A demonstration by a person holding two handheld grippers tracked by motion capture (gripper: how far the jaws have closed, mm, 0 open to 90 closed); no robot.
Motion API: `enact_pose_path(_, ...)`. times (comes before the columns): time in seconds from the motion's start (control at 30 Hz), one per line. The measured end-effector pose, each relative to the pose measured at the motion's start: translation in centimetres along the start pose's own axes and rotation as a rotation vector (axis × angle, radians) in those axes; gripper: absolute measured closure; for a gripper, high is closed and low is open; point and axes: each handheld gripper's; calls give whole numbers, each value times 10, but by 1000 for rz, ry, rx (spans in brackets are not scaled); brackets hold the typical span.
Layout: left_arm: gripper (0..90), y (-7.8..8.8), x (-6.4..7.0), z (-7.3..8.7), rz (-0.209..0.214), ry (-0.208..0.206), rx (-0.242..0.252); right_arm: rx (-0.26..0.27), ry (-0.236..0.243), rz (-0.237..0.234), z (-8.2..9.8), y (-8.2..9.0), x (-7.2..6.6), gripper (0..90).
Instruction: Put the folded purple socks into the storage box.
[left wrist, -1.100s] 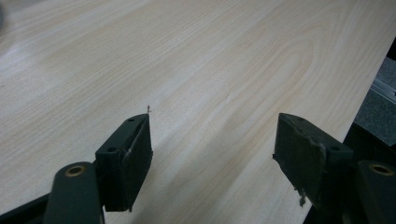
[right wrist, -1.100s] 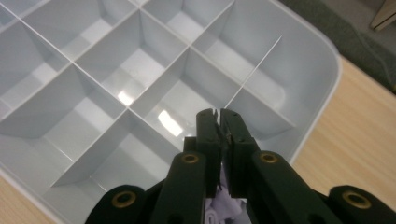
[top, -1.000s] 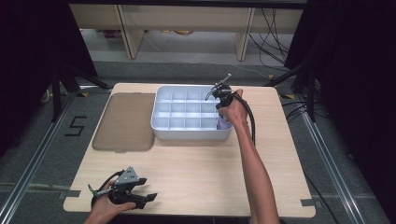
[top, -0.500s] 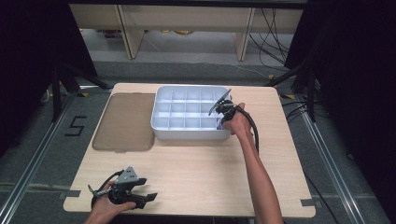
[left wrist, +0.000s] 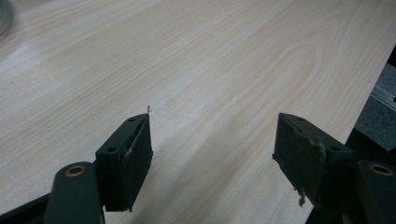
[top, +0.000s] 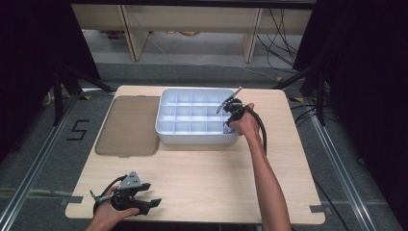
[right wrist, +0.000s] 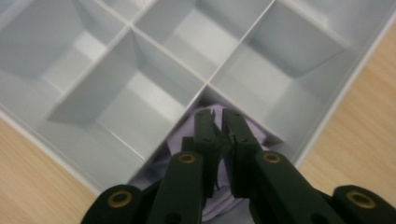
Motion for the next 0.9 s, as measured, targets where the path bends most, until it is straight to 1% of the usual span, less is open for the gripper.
enact_pose_path(0.03, 272, 0, 0, 0, 0, -5, 0, 41, -14, 4, 1, 5, 0, 816)
enact_pose_path(0.07, 272, 0, 0, 0, -1, -6, 1, 72, -13, 3, 2, 9, 0, 790)
enact_pose_path(0.1, 272, 0, 0, 0, -1, -6, 1, 95, -3, 9, 3, 14, -1, 782)
enact_pose_path(0.13, 272, 0, 0, 0, -4, -2, 1, 102, -9, 8, 4, 18, -3, 765)
enact_pose_path(0.17, 272, 0, 0, 0, -6, -1, 4, 112, -1, 10, 6, 20, -3, 748)
enact_pose_path(0.2, 272, 1, -1, 0, -5, -8, -1, 120, -31, -4, 8, 23, -5, 733)
enact_pose_path(0.23, 271, 1, -2, 0, -5, -26, -11, 146, -40, -14, 10, 25, -6, 713)
enact_pose_path(0.27, 271, 1, -3, 0, -6, -27, -10, 160, -37, -14, 12, 26, -5, 692)
enact_pose_path(0.3, 271, 1, -1, 0, -6, -6, 4, 172, -37, -11, 14, 28, -5, 674)
enact_pose_path(0.33, 271, 1, -2, 0, -7, -5, 2, 177, -51, -9, 16, 30, -6, 656)
enact_pose_path(0.37, 271, 1, -2, 0, -10, 9, -5, 196, -38, -9, 18, 30, -5, 645)
enact_pose_path(0.4, 271, 1, -1, 0, -5, 17, 4, 206, -44, -12, 19, 32, -6, 625)
enact_pose_path(0.43, 270, 1, -2, -1, -8, -3, 6, 222, -48, -9, 21, 32, -5, 611)
enact_pose_path(0.47, 271, 2, -3, -1, -10, -17, -6, 228, -63, -23, 22, 36, -6, 603)
enact_pose_path(0.5, 270, 2, -4, -1, -10, -19, -8, 243, -56, -42, 23, 37, -6, 596)
enact_pose_path(0.53, 270, 2, -4, -1, -12, -20, -8, 246, -53, -57, 24, 38, -7, 581)
enact_pose_path(0.57, 269, 2, -4, 0, -13, -15, -7, 257, -53, -40, 25, 39, -9, 566)
enact_pose_path(0.6, 269, 1, -3, 0, -16, 0, -4, 267, -60, -35, 27, 40, -12, 546)
enact_pose_path(0.63, 268, 1, -4, 0, -19, -15, -15, 275, -62, -42, 28, 41, -15, 529)
enact_pose_path(0.67, 267, 1, -4, 0, -19, -19, -17, 286, -55, -42, 29, 42, -17, 512)
enact_pose_path(0.7, 267, 1, -4, 0, -35, -20, -18, 288, -65, -50, 30, 42, -20, 500)
enact_pose_path(0.73, 267, 1, -4, 0, -26, -22, -16, 301, -66, -44, 32, 42, -21, 488)
enact_pose_path(0.77, 266, 1, -4, 0, -26, -23, -15, 298, -62, -48, 33, 42, -23, 481)
enact_pose_path(0.8, 266, 1, -4, 0, -24, -21, -13, 310, -72, -55, 34, 42, -26, 474)
enact_pose_path(0.87, 266, 1, -4, 0, -26, -23, -12, 320, -69, -57, 36, 42, -30, 448)
enact_pose_path(0.9, 265, 1, -4, 0, -22, -20, -4, 331, -73, -65, 37, 41, -32, 434)
Point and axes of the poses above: each handheld gripper's, and its own axes: y roughly backward along the jaws, z roughly out of its underside, x roughly to its right, and after that the axes turned 4 degrees about -z, right-handed
